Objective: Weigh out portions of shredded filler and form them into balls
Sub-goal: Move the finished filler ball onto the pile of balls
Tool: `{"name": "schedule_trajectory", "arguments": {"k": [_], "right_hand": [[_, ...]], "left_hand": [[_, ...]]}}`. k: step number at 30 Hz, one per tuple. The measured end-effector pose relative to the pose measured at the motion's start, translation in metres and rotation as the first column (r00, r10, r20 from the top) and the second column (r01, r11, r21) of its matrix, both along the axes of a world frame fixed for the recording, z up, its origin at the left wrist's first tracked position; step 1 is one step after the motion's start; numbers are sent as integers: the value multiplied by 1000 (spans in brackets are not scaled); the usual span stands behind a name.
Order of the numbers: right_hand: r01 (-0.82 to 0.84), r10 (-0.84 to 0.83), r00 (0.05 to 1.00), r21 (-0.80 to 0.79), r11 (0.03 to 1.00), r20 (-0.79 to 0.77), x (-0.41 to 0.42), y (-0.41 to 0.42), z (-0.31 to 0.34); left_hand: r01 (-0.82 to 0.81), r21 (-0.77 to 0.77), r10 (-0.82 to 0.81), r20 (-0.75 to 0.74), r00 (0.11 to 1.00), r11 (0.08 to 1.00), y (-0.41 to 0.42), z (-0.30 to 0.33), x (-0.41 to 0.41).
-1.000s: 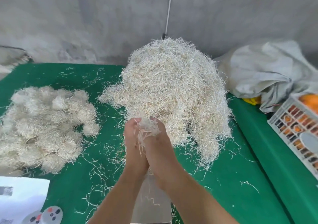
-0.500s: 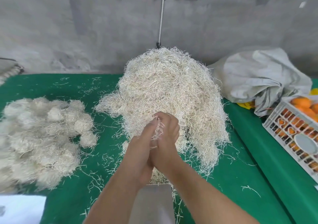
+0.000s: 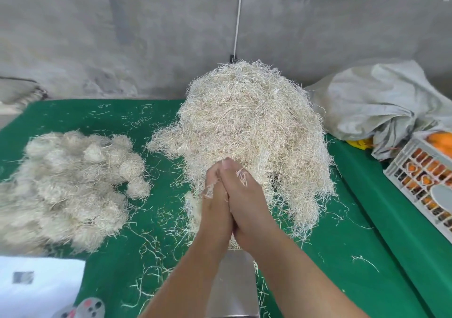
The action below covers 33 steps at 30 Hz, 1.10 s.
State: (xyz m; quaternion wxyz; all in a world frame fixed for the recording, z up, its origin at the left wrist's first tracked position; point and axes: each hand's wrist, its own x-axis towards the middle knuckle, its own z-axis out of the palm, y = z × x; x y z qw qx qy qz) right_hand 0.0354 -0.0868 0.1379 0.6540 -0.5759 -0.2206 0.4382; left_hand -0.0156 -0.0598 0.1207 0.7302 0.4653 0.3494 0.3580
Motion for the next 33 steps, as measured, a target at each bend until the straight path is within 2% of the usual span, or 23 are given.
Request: {"name": "schedule_trajectory", "arguments": {"k": [2, 4, 6, 7, 8, 9, 11, 12, 14, 16, 18, 19, 20, 22, 24, 26, 27, 28, 29, 30, 31, 32, 33], "right_hand": [[75, -83, 972, 44, 996, 218, 1, -2, -7], [35, -69, 899, 85, 996, 433, 2, -2, -11], [50, -110, 890, 144, 988, 443, 1, -1, -12], [84, -143, 893, 153, 985, 426, -1, -1, -12], [118, -164, 902, 137, 984, 400, -4, -1, -9], [153, -182, 919, 109, 982, 349, -6, -1, -7], [210, -209, 963, 11, 978, 168, -5, -1, -6], [193, -191, 980, -33, 981, 59, -5, -2, -4], [136, -140, 989, -80, 987, -49, -6, -5, -3], [116, -119, 991, -52, 992, -57, -9, -7, -3], [117, -116, 993, 22, 993, -26, -18, -8, 0], [121, -126, 990, 71, 990, 62, -23, -9, -3], [112, -134, 967, 111, 987, 218, -26, -8, -9], [104, -180, 809, 165, 981, 560, -21, -6, -18], [60, -101, 675, 82, 995, 730, -8, -4, -20], [24, 46, 563, -72, 997, 825, 0, -2, -17], [3, 112, 584, -140, 990, 804, -3, -1, -14], [-30, 160, 679, -191, 981, 716, -10, 1, -8], [-97, 192, 835, -205, 974, 515, -17, 3, 0], [-188, 217, 956, -157, 969, 197, -22, 5, 8], [-250, 239, 957, -45, 967, -165, -23, 7, 14], [-194, 175, 907, -12, 981, -382, -19, 7, 19], [-136, 111, 892, -26, 990, -439, -13, 9, 21]], "left_hand": [[57, -105, -47, 90, 995, 993, 3, -5, -11], [50, -223, -2, 211, 978, 974, 11, -10, -21], [148, -480, 47, 370, 928, 864, 9, -3, -23], [136, -546, 80, 354, 932, 827, 6, 2, -18], [71, -546, 110, 292, 950, 835, 4, 3, -12], [2, -482, 122, 227, 966, 876, 1, 5, -6], [-183, -191, 198, 62, 978, 964, -4, 5, 3], [-247, -10, 247, 4, 969, 969, -7, 3, 2], [-264, 148, 261, 41, 965, 953, -11, 0, -4], [-223, 114, 217, 60, 974, 968, -10, -5, -8], [-76, -122, 83, 51, 995, 990, -6, -2, -12], [25, -244, -12, 56, 998, 970, -2, -2, -16], [120, -279, -102, 78, 992, 953, 3, -4, -21], [257, -222, -222, 174, 960, 940, 6, -3, -31], [221, -211, -184, 180, 966, 952, 2, -2, -27], [128, -281, -48, 275, 960, 951, 2, -1, -22], [116, -343, 14, 354, 935, 932, 8, -4, -19], [86, -382, 76, 389, 918, 920, 14, -6, -16], [18, -349, 128, 392, 911, 937, 22, -6, -16], [-100, -235, 170, 299, 939, 967, 29, -3, -17], [-214, -75, 224, 198, 954, 974, 34, 0, -17], [-258, 115, 247, 106, 963, 959, 35, 3, -17], [-231, 280, 230, 37, 973, 932, 33, 3, -16]]}}
